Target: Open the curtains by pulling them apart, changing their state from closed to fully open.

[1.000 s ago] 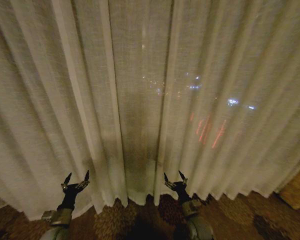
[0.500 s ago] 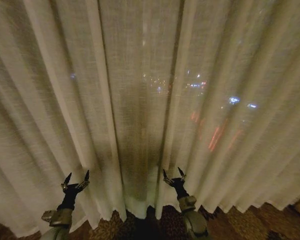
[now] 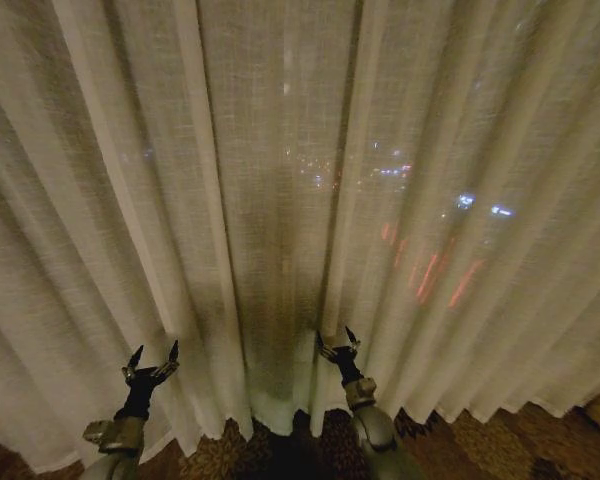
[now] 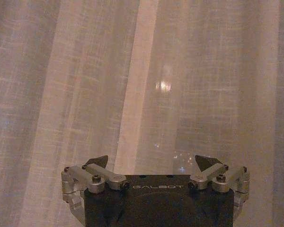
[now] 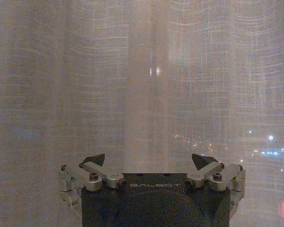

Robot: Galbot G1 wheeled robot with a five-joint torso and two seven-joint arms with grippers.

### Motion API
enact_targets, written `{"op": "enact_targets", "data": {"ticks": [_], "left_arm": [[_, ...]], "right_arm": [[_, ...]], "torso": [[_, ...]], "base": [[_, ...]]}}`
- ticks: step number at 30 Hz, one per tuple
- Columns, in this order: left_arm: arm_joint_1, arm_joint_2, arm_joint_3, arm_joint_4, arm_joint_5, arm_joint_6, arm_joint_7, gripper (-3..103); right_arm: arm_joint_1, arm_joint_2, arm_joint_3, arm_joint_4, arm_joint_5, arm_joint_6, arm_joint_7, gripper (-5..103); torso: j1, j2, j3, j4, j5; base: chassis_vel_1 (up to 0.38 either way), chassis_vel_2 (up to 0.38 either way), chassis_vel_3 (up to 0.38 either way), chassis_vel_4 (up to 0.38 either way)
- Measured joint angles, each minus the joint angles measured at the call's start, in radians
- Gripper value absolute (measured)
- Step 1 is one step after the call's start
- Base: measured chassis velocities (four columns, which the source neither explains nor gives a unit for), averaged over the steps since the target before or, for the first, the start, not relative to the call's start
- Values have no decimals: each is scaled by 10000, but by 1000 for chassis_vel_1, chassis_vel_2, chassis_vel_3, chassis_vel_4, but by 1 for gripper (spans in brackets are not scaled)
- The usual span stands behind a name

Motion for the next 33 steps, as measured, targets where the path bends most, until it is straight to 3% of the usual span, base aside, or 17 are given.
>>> {"op": "enact_targets", "data": {"ticks": [9,13,17,20,23,26,29,33], "left_arm": [[-1,0,0,0,0,0,0,100],[0,0,0,0,0,0,0,100],[0,0,0,0,0,0,-1,100],[0,0,0,0,0,0,0,100],[0,0,0,0,0,0,0,100],[0,0,0,0,0,0,0,100],[0,0,0,0,0,0,0,100],[0,0,0,0,0,0,0,100]], "right_arm": [[1820,301,-376,-1720,275,-233,411,100],[2268,365,-329,-2129,195,-246,455,102],[2341,375,-335,-2203,187,-209,453,99],[2299,361,-375,-2103,197,-189,433,78],[2246,347,-384,-2028,200,-164,397,73],[2172,254,-431,-1859,355,-143,312,56],[2120,186,-441,-1784,451,-139,256,51],[2004,179,-412,-1805,446,-20,189,34]], "torso": [[3,0,2,2,-1],[2,0,1,0,0],[3,0,2,-1,0],[2,0,1,0,0],[2,1,1,0,0],[2,0,1,0,0],[2,0,1,0,-1],[2,0,1,0,0]], "base": [[0,0,0,0],[0,0,0,0],[0,0,0,0],[0,0,0,0],[0,0,0,0],[0,0,0,0],[0,0,0,0],[0,0,0,0]]}}
